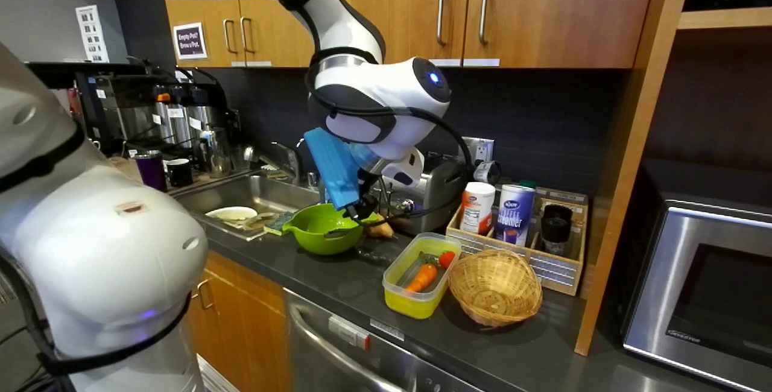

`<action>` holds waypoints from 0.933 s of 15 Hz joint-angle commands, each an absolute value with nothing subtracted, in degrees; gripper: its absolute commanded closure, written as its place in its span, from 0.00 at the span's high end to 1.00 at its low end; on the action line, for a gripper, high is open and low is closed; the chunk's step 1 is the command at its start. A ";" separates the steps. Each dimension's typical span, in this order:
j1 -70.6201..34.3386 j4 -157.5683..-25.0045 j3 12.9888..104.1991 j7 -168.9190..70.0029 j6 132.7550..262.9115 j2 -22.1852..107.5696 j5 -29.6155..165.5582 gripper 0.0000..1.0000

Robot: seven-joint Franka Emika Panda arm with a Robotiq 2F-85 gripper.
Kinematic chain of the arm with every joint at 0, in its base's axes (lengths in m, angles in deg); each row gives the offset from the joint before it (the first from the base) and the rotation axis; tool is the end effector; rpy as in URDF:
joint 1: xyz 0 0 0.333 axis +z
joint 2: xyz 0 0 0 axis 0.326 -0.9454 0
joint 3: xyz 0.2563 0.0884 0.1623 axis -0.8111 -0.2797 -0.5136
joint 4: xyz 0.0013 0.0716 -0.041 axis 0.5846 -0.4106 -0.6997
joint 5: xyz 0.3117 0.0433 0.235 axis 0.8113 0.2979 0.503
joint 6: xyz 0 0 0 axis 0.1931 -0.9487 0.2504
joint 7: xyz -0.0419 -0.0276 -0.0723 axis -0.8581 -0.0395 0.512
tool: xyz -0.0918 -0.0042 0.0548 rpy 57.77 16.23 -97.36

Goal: Use the spoon to scoop up contents from the green bowl and put them inside the sink

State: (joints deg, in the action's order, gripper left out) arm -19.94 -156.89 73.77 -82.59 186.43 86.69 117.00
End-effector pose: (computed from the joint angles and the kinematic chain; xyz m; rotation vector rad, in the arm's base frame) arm 0.3456 -0.0839 0.3531 -2.3174 0.3818 -0.1783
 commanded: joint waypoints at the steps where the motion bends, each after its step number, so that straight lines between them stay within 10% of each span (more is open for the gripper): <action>1: -21.41 -154.20 72.87 -84.58 186.97 81.65 120.82 1.00; 14: -23.20 -145.86 66.70 -79.15 192.19 67.68 120.51 1.00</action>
State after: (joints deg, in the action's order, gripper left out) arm -22.16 -148.56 69.00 -81.49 191.57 70.55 121.68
